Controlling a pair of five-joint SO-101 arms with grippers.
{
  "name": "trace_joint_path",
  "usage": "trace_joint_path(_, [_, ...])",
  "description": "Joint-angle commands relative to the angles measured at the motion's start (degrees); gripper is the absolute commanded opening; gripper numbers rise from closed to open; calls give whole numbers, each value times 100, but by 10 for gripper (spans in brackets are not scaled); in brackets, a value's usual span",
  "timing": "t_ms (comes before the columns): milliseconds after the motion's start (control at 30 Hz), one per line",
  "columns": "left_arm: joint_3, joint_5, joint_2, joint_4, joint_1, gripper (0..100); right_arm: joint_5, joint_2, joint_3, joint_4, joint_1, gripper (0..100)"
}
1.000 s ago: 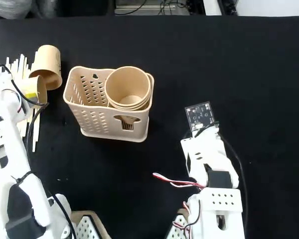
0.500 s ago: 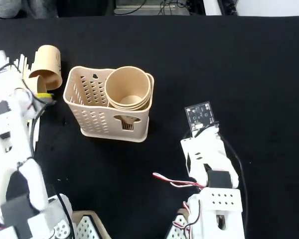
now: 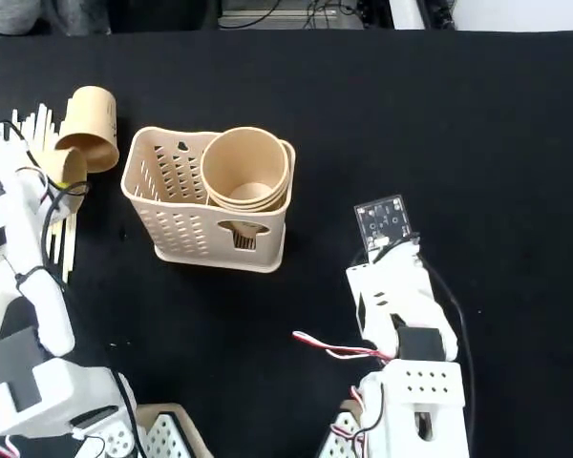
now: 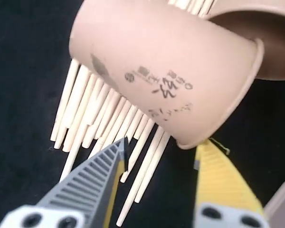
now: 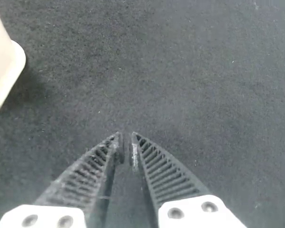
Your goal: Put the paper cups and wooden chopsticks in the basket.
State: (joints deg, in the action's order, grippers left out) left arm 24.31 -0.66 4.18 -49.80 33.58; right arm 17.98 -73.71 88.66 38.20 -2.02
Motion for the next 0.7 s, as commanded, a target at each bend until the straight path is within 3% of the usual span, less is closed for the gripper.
trace_joint_path(0, [-312,-53,35,88,4,173,44,-22,-22,-123,0,43])
trace_joint_path(200, [-268,-53,281,35,-13,23,44,-22,-22,-123,0,43])
trace_joint_path(667, [1182,-44,2505,26,-4,29,44,-22,-22,-123,0,43])
